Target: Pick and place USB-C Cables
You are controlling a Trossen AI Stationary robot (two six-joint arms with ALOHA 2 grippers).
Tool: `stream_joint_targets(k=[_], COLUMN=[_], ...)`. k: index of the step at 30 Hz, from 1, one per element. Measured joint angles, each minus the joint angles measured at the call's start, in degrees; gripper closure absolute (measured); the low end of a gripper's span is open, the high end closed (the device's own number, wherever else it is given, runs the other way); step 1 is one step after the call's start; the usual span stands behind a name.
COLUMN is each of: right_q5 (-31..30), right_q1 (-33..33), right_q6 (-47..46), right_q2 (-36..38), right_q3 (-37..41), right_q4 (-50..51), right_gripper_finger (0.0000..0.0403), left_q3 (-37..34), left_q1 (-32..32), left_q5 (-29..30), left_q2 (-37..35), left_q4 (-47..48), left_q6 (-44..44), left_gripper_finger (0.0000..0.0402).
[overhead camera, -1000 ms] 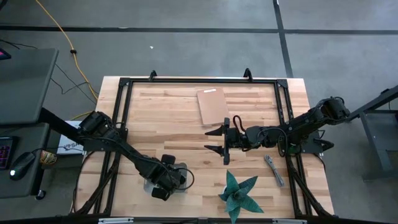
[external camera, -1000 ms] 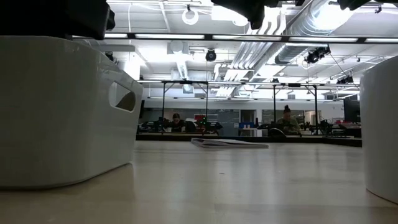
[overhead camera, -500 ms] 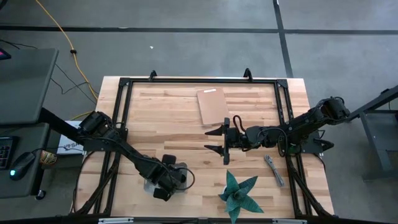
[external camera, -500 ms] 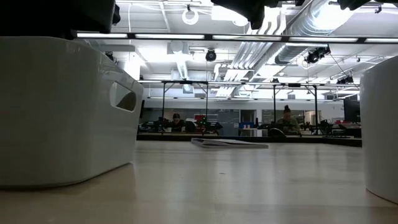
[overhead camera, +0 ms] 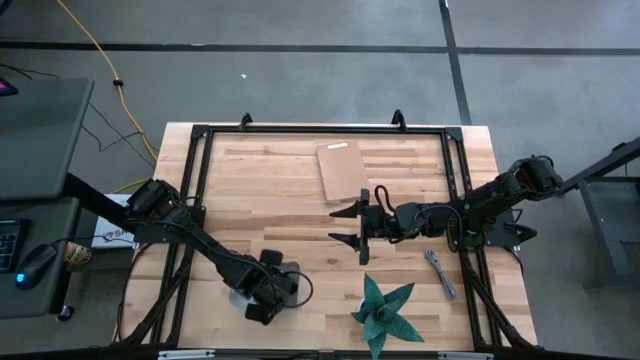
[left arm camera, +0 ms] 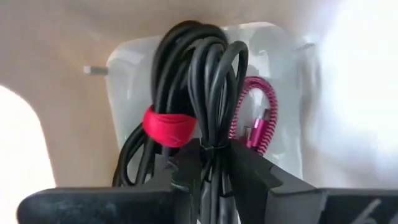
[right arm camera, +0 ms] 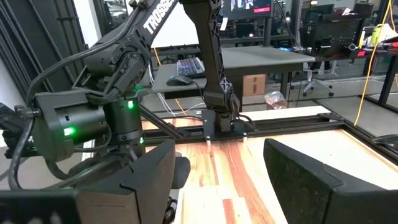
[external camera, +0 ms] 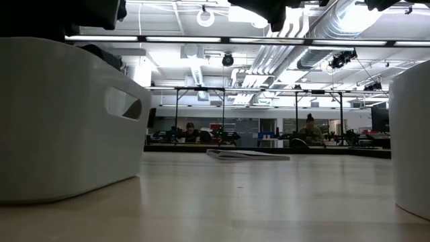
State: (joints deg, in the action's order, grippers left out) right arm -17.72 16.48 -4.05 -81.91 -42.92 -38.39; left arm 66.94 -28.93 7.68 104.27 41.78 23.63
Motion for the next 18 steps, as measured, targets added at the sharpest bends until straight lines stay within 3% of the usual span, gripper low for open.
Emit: stream_joint_targets(k=[18], right_q5=[0.20], right_q1=[0.01], right_q6=[0.00], right_q2=[0.00], right_q3=[0.00], right_q4=[0.00], right_gripper_finger=[0.0164], left_q3=[0.02], left_q1=[0.39], left_q5=[-4.35], left_q2=[0.00], left_q4=[5.40], left_q6=[1.76], left_gripper_finger=[0.0341])
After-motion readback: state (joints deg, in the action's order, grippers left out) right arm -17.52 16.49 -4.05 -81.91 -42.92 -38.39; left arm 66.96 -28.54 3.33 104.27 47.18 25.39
